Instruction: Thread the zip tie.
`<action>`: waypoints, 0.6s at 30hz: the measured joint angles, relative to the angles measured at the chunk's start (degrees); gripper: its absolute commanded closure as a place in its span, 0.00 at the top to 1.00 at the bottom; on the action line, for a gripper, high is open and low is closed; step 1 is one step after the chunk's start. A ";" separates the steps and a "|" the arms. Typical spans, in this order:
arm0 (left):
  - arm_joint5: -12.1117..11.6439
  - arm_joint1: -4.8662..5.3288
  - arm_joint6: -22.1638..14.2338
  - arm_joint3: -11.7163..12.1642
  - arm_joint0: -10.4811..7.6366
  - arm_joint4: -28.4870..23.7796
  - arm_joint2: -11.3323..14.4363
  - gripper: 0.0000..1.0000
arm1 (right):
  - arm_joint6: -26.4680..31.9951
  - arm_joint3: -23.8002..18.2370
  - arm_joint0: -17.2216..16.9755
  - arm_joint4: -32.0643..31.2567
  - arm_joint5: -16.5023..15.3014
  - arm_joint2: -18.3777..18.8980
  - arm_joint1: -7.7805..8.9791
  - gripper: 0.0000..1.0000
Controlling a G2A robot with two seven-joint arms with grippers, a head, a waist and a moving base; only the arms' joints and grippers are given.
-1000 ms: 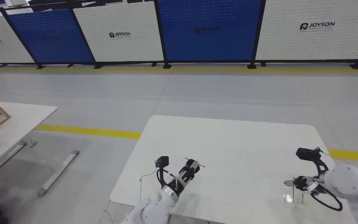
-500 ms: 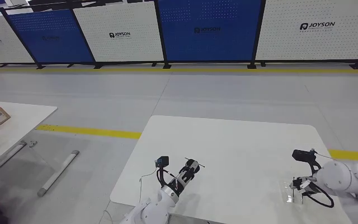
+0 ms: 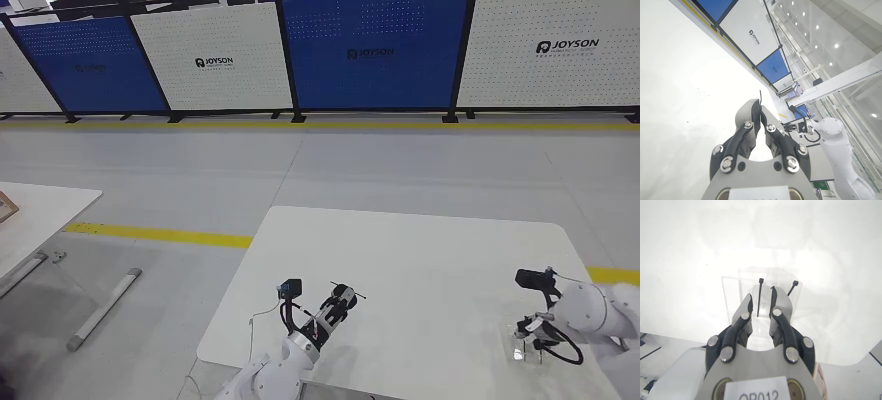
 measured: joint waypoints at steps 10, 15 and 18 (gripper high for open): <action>0.00 0.00 0.00 0.00 0.00 0.00 0.00 0.00 | 0.00 2.95 2.06 -0.05 0.00 -1.75 -1.25 0.00; 0.00 0.00 0.00 0.00 0.00 0.00 0.00 0.00 | 0.00 3.48 2.45 -0.25 0.00 -2.08 -1.52 0.00; 0.00 0.00 0.00 0.00 0.00 0.00 0.00 0.00 | 0.00 3.29 2.50 -0.51 0.00 -2.03 -1.56 0.00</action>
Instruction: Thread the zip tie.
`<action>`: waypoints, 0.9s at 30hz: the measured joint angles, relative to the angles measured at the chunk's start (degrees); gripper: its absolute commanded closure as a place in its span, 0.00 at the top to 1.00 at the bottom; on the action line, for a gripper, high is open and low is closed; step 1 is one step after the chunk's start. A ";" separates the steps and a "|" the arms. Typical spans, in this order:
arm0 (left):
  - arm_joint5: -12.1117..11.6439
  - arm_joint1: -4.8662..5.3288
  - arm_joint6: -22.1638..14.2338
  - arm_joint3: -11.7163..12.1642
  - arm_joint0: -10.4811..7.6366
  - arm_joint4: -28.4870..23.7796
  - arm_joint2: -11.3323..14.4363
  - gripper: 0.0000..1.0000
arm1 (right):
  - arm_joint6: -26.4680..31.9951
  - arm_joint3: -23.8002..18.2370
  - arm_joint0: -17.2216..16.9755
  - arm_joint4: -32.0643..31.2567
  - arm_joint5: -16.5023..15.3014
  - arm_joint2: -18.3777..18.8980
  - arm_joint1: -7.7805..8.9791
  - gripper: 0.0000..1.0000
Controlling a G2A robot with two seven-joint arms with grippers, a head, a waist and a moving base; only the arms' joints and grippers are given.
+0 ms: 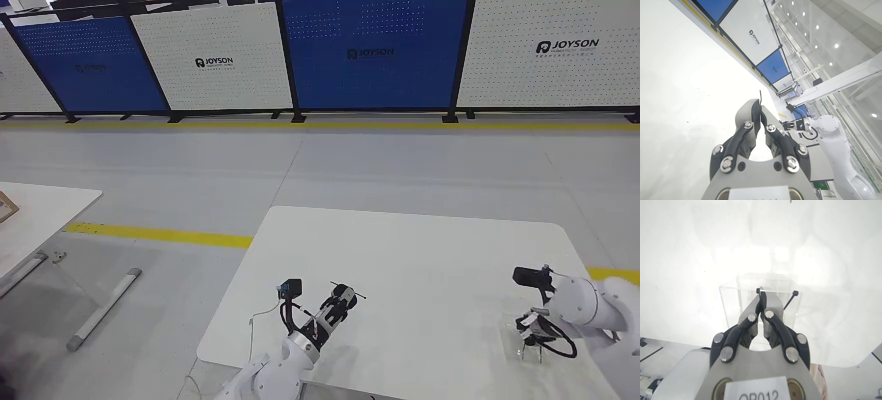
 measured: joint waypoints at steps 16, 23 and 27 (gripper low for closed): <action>0.00 0.00 0.00 0.00 0.00 0.00 0.00 0.00 | -14.07 -18.18 -18.92 4.56 0.00 22.41 3.66 0.00; 0.00 0.00 0.00 0.00 0.00 0.00 0.00 0.00 | -15.43 -19.16 -21.07 4.85 0.00 24.40 3.78 0.00; 0.00 0.00 0.00 0.00 0.00 0.00 0.00 0.00 | -15.44 -19.17 -21.11 4.85 0.00 24.41 3.78 0.00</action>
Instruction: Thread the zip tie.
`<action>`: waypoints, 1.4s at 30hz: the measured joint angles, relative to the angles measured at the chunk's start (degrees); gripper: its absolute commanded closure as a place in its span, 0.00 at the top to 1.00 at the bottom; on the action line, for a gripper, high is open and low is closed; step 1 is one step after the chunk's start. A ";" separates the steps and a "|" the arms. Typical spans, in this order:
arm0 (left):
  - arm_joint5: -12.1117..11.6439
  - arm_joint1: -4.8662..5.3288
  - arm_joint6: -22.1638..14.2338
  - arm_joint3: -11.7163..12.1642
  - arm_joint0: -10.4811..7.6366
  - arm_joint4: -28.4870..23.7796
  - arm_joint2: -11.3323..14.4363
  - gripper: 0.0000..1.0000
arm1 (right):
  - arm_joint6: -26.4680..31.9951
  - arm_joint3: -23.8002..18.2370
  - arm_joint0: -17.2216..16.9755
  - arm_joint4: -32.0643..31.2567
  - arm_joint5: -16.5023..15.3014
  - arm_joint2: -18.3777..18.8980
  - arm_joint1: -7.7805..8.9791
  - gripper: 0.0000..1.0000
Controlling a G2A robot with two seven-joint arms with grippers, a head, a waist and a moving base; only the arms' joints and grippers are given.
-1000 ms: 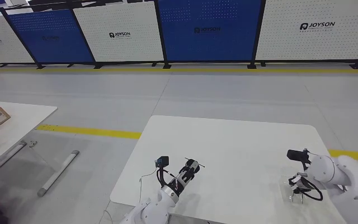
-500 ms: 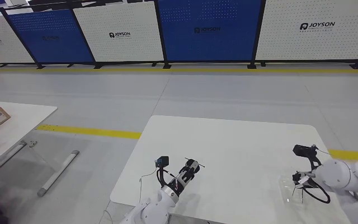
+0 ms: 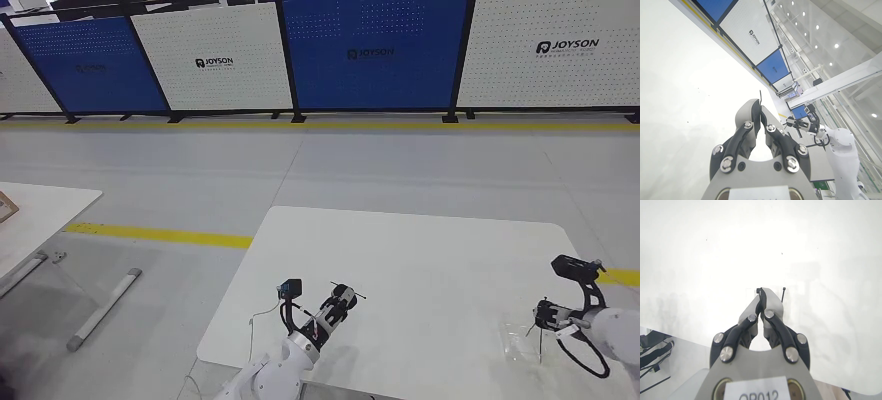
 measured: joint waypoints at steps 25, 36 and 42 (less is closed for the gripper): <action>0.00 0.00 0.00 0.00 0.00 0.00 0.00 0.00 | -15.53 -10.47 -10.57 9.48 -2.08 4.43 -0.88 0.00; 0.01 0.00 -0.02 -0.09 -0.08 0.11 0.03 0.00 | -15.53 -10.47 -10.57 9.47 -2.07 4.42 -0.88 0.00; 6.21 -0.18 -4.22 -2.60 -2.30 8.17 3.61 0.00 | -15.53 -10.47 -10.57 9.47 -2.07 4.42 -0.88 0.00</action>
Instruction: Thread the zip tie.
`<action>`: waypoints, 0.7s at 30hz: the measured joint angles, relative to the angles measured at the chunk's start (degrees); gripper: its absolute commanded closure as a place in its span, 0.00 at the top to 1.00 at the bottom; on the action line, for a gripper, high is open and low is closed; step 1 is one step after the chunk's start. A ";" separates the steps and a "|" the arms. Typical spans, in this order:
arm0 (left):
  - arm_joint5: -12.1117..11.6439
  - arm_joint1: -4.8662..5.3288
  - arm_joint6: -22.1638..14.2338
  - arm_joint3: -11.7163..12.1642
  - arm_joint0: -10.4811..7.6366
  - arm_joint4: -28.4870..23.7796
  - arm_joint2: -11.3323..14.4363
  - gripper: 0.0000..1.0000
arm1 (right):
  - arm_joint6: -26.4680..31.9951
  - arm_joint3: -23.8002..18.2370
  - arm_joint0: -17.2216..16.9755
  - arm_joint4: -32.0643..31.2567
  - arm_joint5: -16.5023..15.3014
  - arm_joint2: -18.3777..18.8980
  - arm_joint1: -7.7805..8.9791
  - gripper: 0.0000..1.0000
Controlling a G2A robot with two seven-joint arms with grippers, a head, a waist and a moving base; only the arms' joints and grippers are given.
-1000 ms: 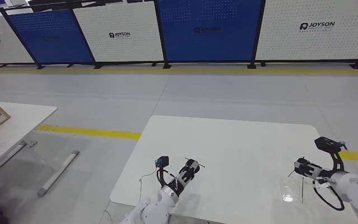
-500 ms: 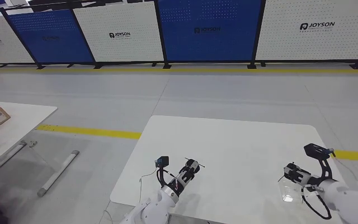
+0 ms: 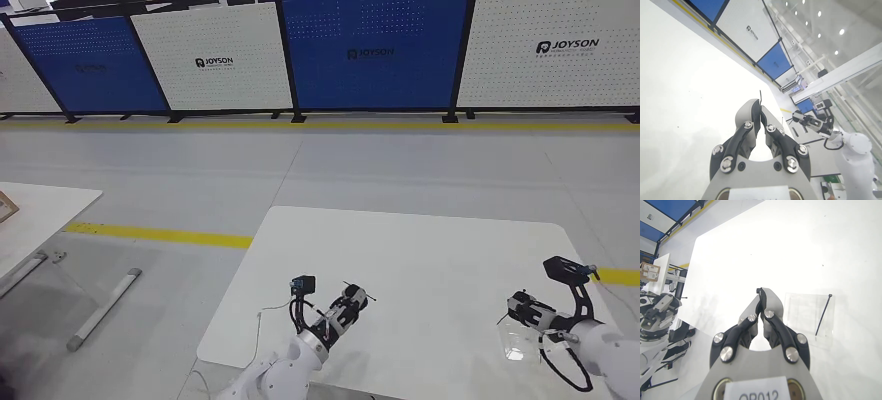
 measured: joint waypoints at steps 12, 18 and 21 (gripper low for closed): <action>3.83 -0.75 -3.71 3.31 -3.20 4.78 5.26 0.00 | 0.00 0.00 0.00 0.00 0.00 0.00 0.00 0.00; 3.84 -0.75 -3.73 3.30 -3.20 4.80 5.27 0.00 | 0.00 0.00 0.00 0.00 0.00 0.00 0.00 0.00; 2.49 -0.60 -4.84 3.09 -3.47 4.29 4.60 0.00 | 0.00 0.00 0.00 0.00 0.00 0.00 0.00 0.00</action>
